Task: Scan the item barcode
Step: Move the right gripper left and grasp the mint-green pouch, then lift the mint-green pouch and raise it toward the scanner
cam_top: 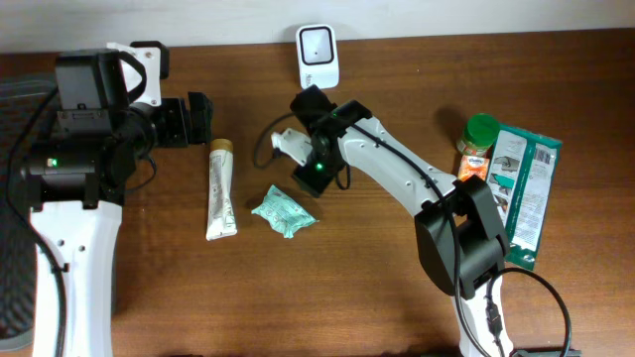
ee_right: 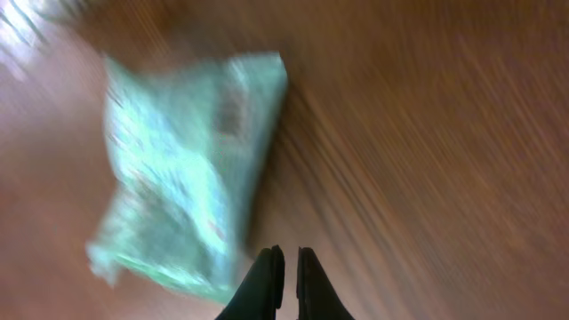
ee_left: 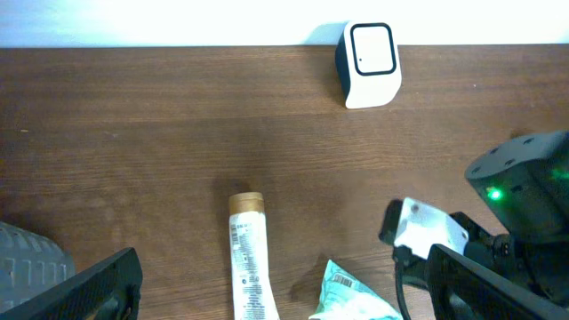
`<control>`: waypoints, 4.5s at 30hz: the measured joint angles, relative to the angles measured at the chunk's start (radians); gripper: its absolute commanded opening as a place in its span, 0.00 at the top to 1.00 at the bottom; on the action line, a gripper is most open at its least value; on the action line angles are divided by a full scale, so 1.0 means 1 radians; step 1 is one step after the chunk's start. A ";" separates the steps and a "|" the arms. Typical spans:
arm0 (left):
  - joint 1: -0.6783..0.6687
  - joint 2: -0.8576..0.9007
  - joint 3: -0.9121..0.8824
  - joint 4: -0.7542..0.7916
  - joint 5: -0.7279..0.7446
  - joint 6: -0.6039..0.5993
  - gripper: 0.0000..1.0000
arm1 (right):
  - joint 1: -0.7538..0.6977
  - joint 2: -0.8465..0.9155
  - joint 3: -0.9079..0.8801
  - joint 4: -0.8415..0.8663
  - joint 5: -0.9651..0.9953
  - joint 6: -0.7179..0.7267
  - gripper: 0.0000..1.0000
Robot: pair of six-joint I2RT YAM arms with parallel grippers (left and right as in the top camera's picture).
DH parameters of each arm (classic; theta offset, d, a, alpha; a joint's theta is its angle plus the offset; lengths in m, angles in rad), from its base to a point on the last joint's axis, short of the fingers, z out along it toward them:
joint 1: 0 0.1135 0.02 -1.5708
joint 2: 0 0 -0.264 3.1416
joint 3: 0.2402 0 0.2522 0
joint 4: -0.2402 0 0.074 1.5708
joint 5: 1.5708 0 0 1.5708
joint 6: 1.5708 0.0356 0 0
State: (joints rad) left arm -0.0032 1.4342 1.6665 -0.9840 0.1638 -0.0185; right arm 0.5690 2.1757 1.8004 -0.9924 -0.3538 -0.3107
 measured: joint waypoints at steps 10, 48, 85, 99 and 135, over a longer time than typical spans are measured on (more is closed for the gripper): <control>0.000 0.000 0.000 0.000 0.000 0.000 0.01 | 0.083 0.005 0.003 0.126 -0.205 0.473 0.96; 0.000 0.000 0.000 0.000 0.000 0.000 0.01 | 0.013 0.024 0.063 -0.039 -0.055 0.484 0.96; 0.000 0.000 0.000 0.000 0.000 0.000 0.01 | -0.054 0.153 0.334 -0.269 -0.093 0.373 0.48; 0.000 0.000 0.000 0.000 0.000 0.000 0.01 | -0.170 0.277 0.350 -0.281 -0.252 0.085 0.41; 0.000 0.000 0.000 0.000 0.000 0.000 0.01 | -0.351 0.068 0.324 -0.339 -0.454 0.068 0.96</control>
State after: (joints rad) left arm -0.0032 1.4342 1.6665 -0.9840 0.1638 -0.0185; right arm 0.2176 2.2440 2.1242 -1.3315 -0.8074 -0.2432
